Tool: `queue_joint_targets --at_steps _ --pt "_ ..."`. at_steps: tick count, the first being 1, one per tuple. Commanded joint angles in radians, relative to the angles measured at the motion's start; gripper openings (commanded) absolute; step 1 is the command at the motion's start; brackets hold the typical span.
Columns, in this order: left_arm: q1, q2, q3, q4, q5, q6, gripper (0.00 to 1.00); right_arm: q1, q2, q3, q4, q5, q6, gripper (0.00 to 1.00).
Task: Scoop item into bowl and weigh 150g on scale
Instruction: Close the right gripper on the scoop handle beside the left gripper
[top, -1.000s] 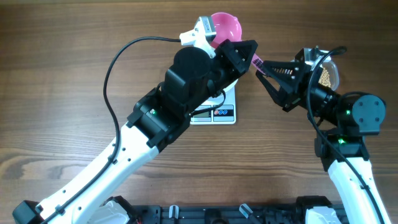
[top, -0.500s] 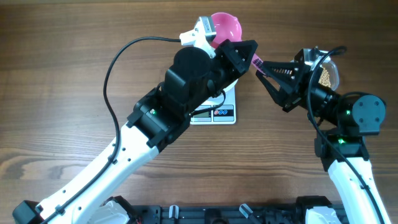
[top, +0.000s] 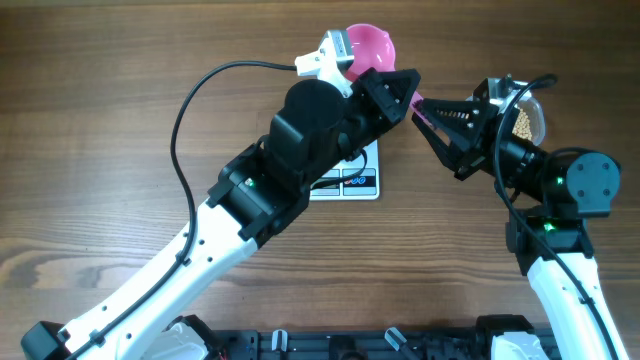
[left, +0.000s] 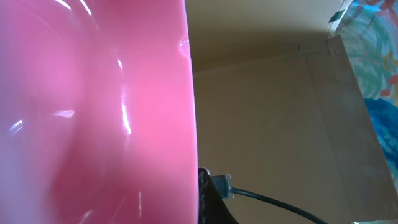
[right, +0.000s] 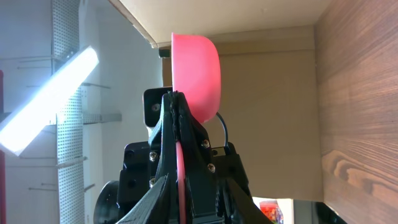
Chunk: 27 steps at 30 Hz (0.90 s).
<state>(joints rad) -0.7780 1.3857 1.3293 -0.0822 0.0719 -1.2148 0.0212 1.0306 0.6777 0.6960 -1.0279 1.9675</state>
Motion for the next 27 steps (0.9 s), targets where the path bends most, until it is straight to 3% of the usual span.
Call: queue_joint_targets --at_steps 1,27 --pt "-0.003 0.002 0.018 0.002 -0.019 -0.005 0.04 0.004 0.005 0.011 0.006 -0.002 0.006 0.25" --pt "0.024 0.002 0.018 -0.012 0.005 -0.005 0.05 0.004 0.005 0.011 0.006 -0.001 -0.002 0.19"
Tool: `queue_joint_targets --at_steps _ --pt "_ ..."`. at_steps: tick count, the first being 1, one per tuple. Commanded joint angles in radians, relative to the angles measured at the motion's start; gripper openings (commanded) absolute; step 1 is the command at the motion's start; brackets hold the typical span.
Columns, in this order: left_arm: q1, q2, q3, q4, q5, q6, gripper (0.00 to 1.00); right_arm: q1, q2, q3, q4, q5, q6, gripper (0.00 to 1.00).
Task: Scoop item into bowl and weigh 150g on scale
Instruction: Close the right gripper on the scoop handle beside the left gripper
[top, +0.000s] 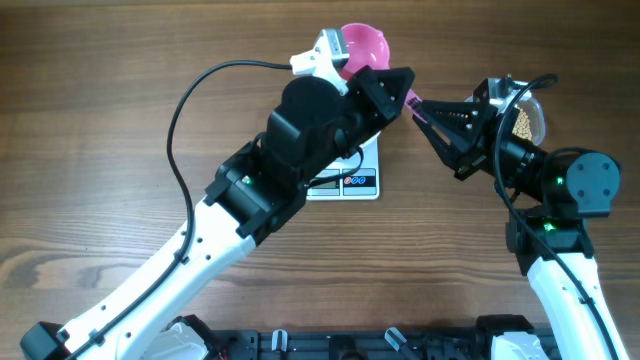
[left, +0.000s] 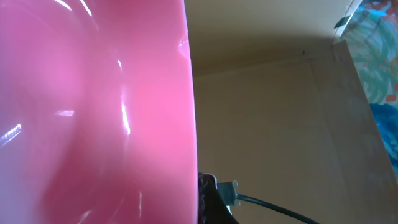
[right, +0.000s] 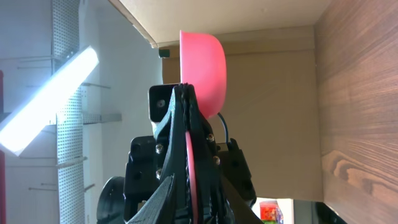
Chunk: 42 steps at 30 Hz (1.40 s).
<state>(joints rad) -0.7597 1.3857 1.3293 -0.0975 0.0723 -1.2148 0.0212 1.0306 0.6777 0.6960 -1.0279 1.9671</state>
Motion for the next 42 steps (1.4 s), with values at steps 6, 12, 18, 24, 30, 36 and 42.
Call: queue_joint_targets --at_steps 6,12,18,24,30,36,42 --pt "0.006 0.002 0.018 0.003 0.005 -0.006 0.05 0.004 0.005 0.011 0.006 -0.001 -0.001 0.2" --pt "0.006 0.002 0.018 0.005 0.005 -0.006 0.05 0.004 0.005 0.011 0.006 -0.004 0.0 0.2" --pt "0.004 0.002 0.018 0.004 0.005 -0.006 0.04 0.004 0.005 0.011 0.006 0.0 0.021 0.2" --pt "0.004 0.002 0.017 0.004 0.005 -0.006 0.04 0.004 0.005 0.011 0.006 0.011 0.026 0.19" --pt "0.004 0.002 0.018 0.01 0.004 -0.006 0.04 0.004 0.005 0.011 0.007 0.011 0.053 0.19" --pt "0.004 0.002 0.018 0.024 0.004 -0.006 0.04 0.004 0.005 0.011 0.006 0.01 0.071 0.19" --pt "0.004 0.002 0.018 0.023 0.005 -0.006 0.04 0.004 0.005 0.011 0.006 0.01 0.078 0.19"
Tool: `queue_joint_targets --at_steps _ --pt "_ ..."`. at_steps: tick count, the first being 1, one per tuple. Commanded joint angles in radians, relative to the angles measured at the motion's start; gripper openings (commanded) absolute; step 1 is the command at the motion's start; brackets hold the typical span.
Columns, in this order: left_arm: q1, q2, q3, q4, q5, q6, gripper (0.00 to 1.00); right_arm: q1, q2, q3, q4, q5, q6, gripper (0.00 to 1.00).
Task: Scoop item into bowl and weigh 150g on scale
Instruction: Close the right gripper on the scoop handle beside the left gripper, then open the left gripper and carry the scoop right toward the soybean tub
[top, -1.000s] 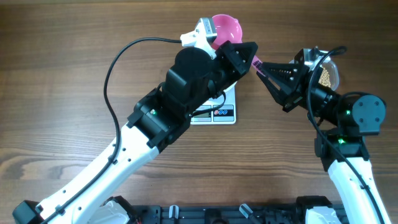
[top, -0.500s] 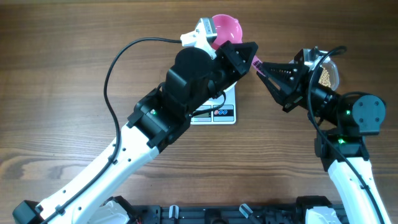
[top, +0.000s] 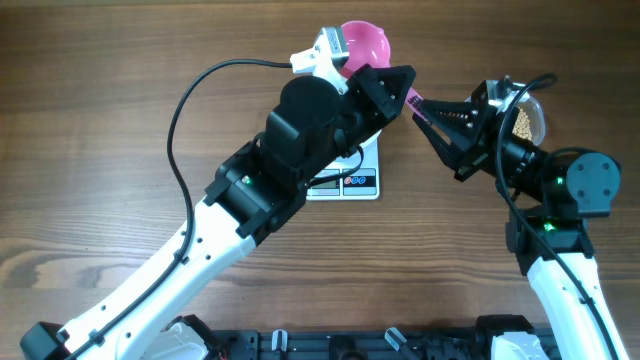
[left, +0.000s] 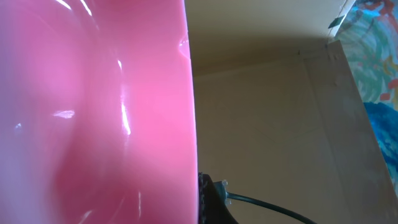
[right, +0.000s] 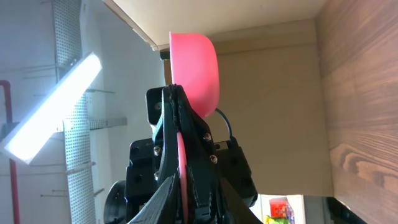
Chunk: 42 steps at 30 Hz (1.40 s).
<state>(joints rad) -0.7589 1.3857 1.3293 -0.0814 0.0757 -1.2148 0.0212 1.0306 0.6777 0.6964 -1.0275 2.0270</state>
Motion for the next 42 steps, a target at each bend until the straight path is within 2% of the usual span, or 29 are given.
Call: queue_joint_targets --at_steps 1,27,30,32,33,39,40,42 --pt "0.003 0.002 0.018 0.006 0.001 -0.006 0.04 0.004 0.005 0.011 0.006 0.01 0.019 0.19" --pt "-0.003 0.002 0.017 -0.011 0.006 -0.006 0.04 0.004 0.005 0.011 0.006 0.01 0.014 0.09" --pt "-0.003 0.002 0.017 -0.014 0.006 -0.006 0.06 0.004 0.005 0.011 0.007 0.005 0.014 0.04" --pt "-0.003 0.002 0.017 -0.013 0.006 -0.006 0.13 0.004 0.005 0.011 0.007 0.002 0.008 0.04" --pt "-0.003 0.002 0.017 -0.013 0.009 -0.006 0.23 0.004 0.005 0.011 0.006 0.002 0.001 0.04" --pt "-0.003 0.002 0.017 -0.018 0.013 -0.005 0.29 0.004 0.004 0.011 0.006 0.003 -0.067 0.04" --pt "-0.003 0.002 0.017 -0.02 0.013 -0.005 0.32 0.004 0.005 0.011 0.006 0.003 -0.083 0.04" --pt "-0.003 0.002 0.017 -0.028 0.013 -0.005 0.45 0.004 0.005 0.011 0.006 0.003 -0.117 0.04"
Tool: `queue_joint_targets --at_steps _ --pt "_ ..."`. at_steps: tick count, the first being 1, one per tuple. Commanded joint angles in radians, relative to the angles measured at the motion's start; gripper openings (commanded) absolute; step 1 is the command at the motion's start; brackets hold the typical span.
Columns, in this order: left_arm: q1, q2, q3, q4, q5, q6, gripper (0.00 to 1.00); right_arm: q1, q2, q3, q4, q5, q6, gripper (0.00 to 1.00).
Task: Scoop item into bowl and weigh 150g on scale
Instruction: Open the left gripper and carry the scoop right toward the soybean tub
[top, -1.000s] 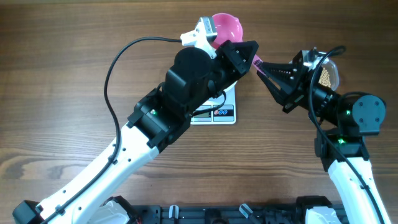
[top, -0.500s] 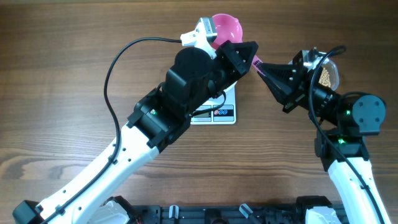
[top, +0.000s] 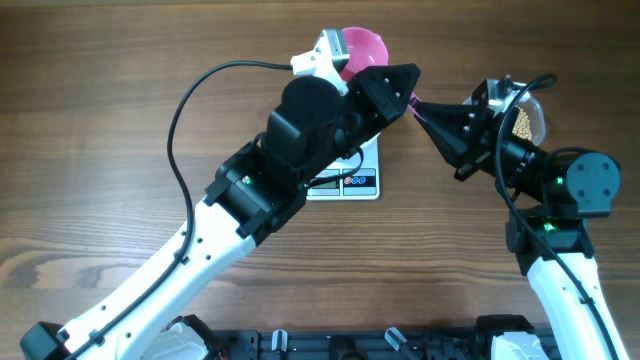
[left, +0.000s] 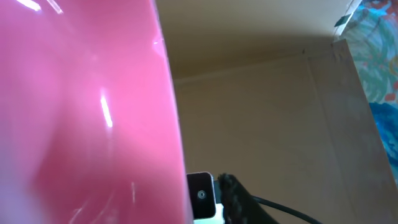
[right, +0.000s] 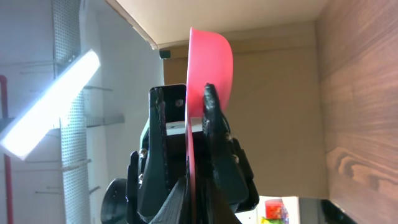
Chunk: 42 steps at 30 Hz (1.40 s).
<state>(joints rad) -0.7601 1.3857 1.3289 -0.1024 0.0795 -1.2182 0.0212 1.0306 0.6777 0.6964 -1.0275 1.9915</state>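
The pink bowl (top: 362, 45) is held tipped on its side above the far end of the white scale (top: 360, 180), with my left gripper (top: 403, 82) shut on it. It fills the left of the left wrist view as a glossy pink wall (left: 74, 112); my own fingers are hidden there. My right gripper (top: 428, 112) is shut on the thin pink handle of the scoop (top: 413, 102), its tip almost touching the left gripper. In the right wrist view the handle (right: 188, 168) runs edge-on up toward the black left gripper and the bowl (right: 212, 68).
A clear container of brown grains (top: 527, 120) sits at the far right, behind my right wrist. The left arm's black cable (top: 190, 100) loops over the wooden table (top: 100, 200). The scale's display (top: 345, 181) faces the near edge.
The bowl has shifted left in the left wrist view, uncovering a white camera housing at the bottom edge. In the right wrist view the bowl and left gripper sit slightly further right.
At every earlier moment the left gripper held the tipped pink bowl over the scale's far end while the right gripper held the scoop handle just to its right. The two have only shifted slightly against each other, and that holds now.
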Motion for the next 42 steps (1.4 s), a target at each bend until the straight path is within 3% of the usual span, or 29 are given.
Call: queue_joint_targets --at_steps 1,4,7,13,21,26,30,34,37,38,42 --pt "-0.002 0.002 0.018 -0.011 0.009 -0.001 0.51 0.004 0.005 0.011 0.006 0.003 -0.09 0.04" --pt "-0.001 0.002 0.018 -0.034 0.008 0.014 0.68 0.004 0.005 0.011 0.005 0.008 -0.137 0.04" --pt "-0.001 0.002 0.018 -0.069 0.008 0.014 0.75 0.003 0.005 0.011 -0.011 0.027 -0.186 0.05" --pt "-0.001 -0.014 0.018 -0.089 0.009 0.196 0.81 0.003 0.005 0.011 -0.175 0.065 -0.34 0.05" --pt "-0.001 -0.111 0.018 -0.205 0.001 0.307 0.84 -0.011 0.005 0.013 -0.24 0.12 -0.451 0.05" --pt "-0.001 -0.207 0.018 -0.359 -0.046 0.413 0.87 -0.051 0.005 0.013 -0.425 0.158 -0.584 0.05" --pt "-0.001 -0.27 0.018 -0.507 -0.114 0.499 0.99 -0.065 0.005 0.022 -0.538 0.179 -0.684 0.05" --pt "-0.001 -0.312 0.018 -0.616 -0.164 0.534 1.0 -0.065 0.005 0.08 -0.639 0.187 -0.764 0.05" --pt "-0.001 -0.327 0.018 -0.684 -0.18 0.534 1.0 -0.065 0.005 0.167 -0.804 0.238 -0.858 0.05" --pt "-0.001 -0.327 0.018 -0.72 -0.181 0.534 1.0 -0.064 0.005 0.252 -0.975 0.314 -0.953 0.05" --pt "-0.001 -0.319 0.018 -0.773 -0.187 0.534 1.0 -0.064 0.015 0.449 -1.31 0.505 -1.137 0.05"
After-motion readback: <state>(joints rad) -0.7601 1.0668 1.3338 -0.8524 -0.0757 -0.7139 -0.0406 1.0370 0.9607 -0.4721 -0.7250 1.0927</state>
